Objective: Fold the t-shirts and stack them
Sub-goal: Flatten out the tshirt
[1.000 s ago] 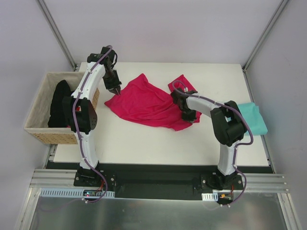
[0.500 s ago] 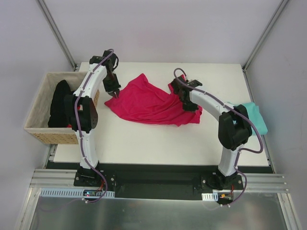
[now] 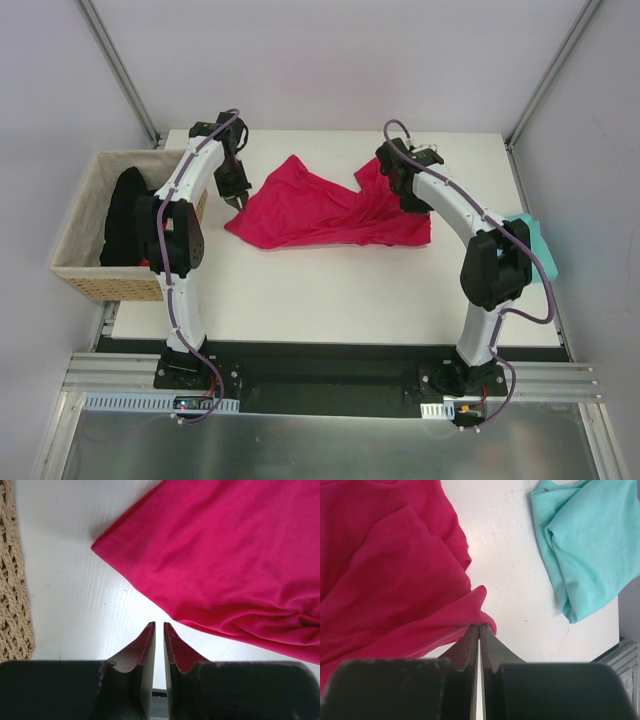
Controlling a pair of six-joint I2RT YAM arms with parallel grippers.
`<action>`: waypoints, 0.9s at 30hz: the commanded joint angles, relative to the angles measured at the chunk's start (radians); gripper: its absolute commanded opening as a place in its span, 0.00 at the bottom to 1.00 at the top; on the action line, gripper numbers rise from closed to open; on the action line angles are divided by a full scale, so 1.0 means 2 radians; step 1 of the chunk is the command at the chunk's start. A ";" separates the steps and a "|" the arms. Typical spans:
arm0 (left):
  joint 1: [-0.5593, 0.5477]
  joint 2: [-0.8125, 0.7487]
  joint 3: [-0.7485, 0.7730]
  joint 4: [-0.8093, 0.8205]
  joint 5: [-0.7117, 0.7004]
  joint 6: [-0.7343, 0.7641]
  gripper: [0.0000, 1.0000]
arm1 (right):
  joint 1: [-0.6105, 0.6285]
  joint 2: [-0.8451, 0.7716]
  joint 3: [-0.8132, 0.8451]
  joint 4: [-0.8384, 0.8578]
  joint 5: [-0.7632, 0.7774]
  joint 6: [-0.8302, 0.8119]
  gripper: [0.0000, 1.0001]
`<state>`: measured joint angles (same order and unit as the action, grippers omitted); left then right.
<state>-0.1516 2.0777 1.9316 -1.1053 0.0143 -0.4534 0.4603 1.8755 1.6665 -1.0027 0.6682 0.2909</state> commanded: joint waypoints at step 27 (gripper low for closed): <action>-0.005 -0.039 -0.052 0.010 -0.017 0.007 0.11 | -0.014 -0.029 0.107 -0.011 0.038 -0.071 0.01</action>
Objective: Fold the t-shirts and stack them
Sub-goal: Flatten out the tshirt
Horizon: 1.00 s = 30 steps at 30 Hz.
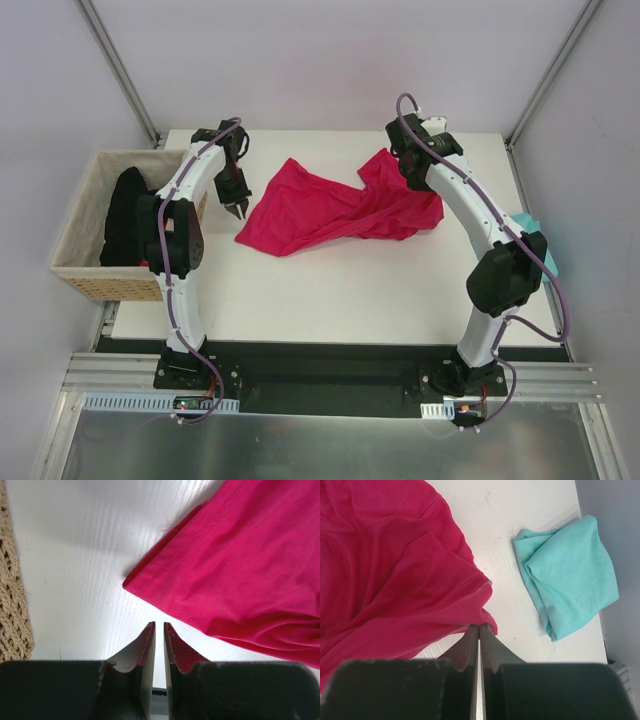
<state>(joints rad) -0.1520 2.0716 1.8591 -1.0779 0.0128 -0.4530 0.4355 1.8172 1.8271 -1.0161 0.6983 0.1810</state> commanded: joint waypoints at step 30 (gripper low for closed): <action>-0.005 0.017 -0.081 0.027 -0.008 0.024 0.22 | -0.008 0.026 0.081 -0.016 0.010 -0.028 0.01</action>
<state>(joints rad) -0.1520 2.0823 1.7020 -1.0206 -0.0029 -0.4290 0.4267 1.8771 1.9377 -1.0294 0.6994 0.1371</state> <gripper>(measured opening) 0.208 0.017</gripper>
